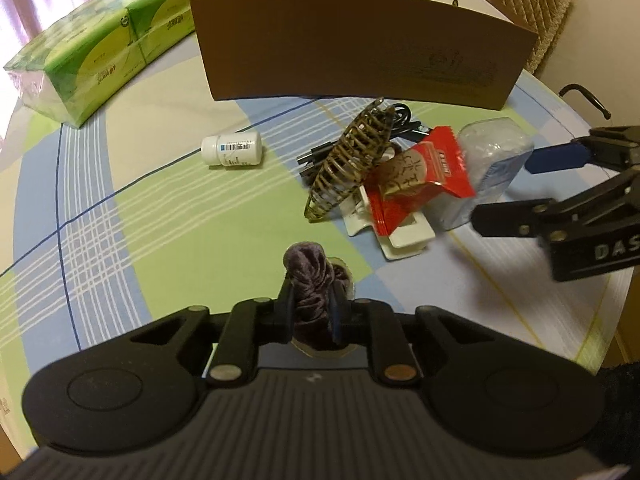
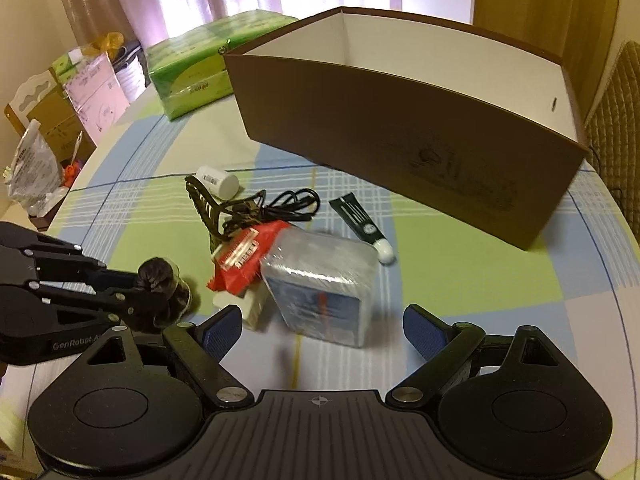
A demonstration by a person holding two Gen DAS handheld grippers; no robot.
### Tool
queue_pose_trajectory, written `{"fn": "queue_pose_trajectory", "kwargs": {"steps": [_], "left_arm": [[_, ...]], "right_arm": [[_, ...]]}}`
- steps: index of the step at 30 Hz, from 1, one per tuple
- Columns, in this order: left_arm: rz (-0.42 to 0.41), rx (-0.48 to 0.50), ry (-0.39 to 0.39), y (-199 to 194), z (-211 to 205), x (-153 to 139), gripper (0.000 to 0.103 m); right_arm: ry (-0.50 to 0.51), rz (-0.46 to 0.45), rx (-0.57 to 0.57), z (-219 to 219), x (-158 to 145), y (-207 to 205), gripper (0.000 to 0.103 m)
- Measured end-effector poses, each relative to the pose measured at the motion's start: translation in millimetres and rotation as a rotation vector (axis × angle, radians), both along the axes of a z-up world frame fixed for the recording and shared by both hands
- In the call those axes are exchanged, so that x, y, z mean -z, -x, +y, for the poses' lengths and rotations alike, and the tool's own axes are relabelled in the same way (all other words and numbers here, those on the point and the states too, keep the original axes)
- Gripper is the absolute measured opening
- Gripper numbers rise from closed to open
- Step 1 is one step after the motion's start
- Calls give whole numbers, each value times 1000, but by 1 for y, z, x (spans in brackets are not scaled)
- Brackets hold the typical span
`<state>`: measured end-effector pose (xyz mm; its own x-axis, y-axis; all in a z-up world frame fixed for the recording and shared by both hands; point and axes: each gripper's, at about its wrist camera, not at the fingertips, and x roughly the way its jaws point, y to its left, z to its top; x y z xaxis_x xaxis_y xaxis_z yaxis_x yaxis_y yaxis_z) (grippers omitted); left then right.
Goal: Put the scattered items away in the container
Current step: 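Grasp the dark scrunchie with the left gripper while the right gripper grasps the blue toothpick box, then carry scrunchie and toothpick box into the brown box and open both grippers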
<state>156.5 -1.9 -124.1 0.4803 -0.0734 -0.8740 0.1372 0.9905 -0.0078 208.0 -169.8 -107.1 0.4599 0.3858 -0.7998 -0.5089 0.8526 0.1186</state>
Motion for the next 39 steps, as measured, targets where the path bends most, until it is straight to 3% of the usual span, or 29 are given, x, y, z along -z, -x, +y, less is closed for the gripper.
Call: {"fn": "queue_pose_trajectory", "kwargs": {"steps": [4,5,6,12,22,39], "left_arm": [[-2,-16,2,-1,1,1,14],[-2,-21,5,-2,1,1,14],[-2,-24,7,-3,2,2,14],[-1,-28,6,-4,2,3,14],[-25,-36,-6,-2,3,-8,12],[-193,-19,32,-4,-10,-85,12]], "right_arm": [[4,-27,26,3,6,-2,93],[3,-33,29,4,7,-3,88],[-1,-35,31,4,8,-3,72],[-15,-49,35,3,14,-7,60],[-46,-59,64,-20,-1,-3,59],[-155,-112,92,-52,-58,1,60]]}}
